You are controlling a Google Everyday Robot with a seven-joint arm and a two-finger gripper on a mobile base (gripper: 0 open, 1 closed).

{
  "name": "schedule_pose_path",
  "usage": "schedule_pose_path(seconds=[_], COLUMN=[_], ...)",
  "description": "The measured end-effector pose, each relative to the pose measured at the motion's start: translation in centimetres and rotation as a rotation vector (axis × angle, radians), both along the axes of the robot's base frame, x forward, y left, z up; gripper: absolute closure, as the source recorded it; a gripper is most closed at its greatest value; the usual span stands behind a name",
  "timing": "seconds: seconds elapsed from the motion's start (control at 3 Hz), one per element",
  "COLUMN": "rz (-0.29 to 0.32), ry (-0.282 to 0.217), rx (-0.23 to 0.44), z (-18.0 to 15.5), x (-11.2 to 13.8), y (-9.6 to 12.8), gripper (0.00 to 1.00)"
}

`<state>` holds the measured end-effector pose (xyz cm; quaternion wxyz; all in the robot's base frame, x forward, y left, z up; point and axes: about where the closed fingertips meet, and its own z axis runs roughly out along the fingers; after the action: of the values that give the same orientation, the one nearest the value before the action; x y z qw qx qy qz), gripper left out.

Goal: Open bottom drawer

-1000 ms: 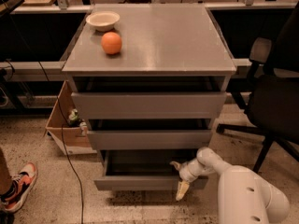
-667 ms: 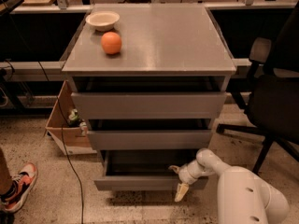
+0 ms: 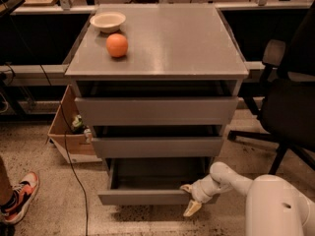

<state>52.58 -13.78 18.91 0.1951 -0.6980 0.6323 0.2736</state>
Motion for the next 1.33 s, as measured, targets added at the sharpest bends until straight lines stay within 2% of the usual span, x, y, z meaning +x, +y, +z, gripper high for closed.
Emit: schedule_pose_path(seconds=[0.33, 0.67, 1.0, 1.33], rz=[0.024, 0.058, 0.078, 0.079], ry=[0.045, 0.018, -0.018, -0.018], rx=[-0.001, 0.013, 0.018, 0.018], z=[-0.3, 1.5, 3.1, 3.1], x=[-2.8, -4.6, -5.0, -5.0], y=[0.0, -0.2, -0.3, -0.3], gripper=[0.37, 0.38, 0.38, 0.19])
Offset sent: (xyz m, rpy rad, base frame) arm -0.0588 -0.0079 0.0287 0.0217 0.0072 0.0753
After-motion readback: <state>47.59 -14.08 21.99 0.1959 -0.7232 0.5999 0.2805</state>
